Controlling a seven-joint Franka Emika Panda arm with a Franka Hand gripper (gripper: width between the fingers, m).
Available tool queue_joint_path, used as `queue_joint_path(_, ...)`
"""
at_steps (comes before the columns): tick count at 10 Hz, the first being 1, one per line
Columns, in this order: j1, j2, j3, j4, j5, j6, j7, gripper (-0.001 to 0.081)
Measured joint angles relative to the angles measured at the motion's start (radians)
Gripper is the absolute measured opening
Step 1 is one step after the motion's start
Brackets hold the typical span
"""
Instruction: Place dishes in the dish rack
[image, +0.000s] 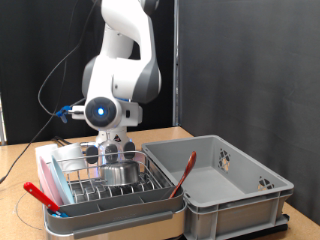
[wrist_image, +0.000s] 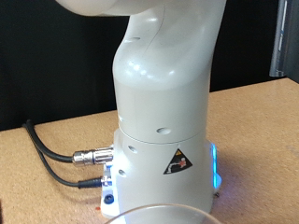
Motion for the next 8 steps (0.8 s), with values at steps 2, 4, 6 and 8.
queue_joint_path(2,0.000,0.070,-0.002,0.043,-0.001,-0.050,0.022,0.0811)
queue_joint_path(4,0.000,0.081,0.001,0.086,-0.001,-0.143,0.015,0.0811)
queue_joint_path(6,0.002,0.096,0.005,0.075,-0.013,-0.077,0.027,0.0811)
queue_joint_path(8,0.017,0.221,0.044,0.054,-0.052,-0.005,0.056,0.0811)
